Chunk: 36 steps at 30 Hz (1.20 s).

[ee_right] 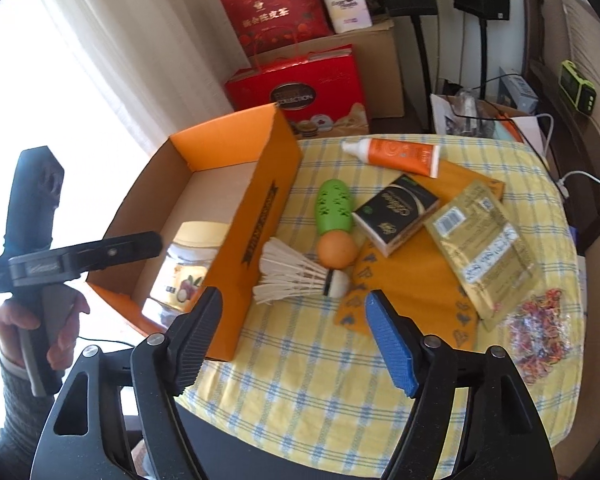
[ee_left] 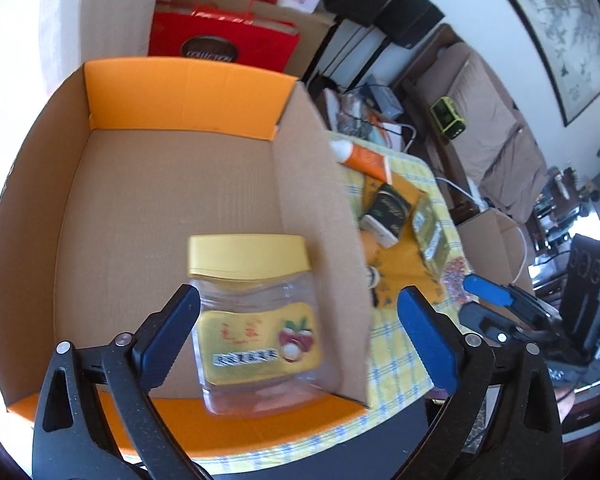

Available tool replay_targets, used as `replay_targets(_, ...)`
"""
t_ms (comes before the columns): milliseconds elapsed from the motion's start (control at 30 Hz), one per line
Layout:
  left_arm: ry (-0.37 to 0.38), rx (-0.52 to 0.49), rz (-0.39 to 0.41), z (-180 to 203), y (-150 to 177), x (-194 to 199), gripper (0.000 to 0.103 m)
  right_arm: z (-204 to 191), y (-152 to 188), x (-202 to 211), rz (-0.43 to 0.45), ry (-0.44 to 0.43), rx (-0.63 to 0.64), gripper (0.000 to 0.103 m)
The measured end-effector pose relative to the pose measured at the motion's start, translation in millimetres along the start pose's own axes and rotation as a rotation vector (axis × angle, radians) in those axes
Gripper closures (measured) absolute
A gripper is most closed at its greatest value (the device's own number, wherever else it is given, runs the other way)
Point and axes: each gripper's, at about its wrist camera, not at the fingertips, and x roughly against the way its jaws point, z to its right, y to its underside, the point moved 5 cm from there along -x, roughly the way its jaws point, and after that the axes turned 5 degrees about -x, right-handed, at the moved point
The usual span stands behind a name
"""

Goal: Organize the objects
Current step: 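Open the left gripper and withdraw it from the jar, then grasp the rubber band bag with the right gripper while the left gripper approaches the black tissue pack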

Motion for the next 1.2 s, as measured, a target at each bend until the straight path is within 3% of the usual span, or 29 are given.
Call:
replay_targets(367,-0.032,-0.149,0.078,61,9,19,0.0,54,4,33,0.053,0.134,-0.061,0.015)
replay_targets(567,-0.034,-0.224,0.094,94,17,14,0.0,86,10,50,0.078,0.196,-0.093,0.0)
replay_targets(800,0.008,-0.303,0.109,131,26,4,0.0,122,19,61,0.086,0.263,-0.132,0.0)
replay_targets(1200,-0.022,-0.312,0.035,152,46,-43,0.0,183,35,49,0.069,0.353,-0.203,0.001)
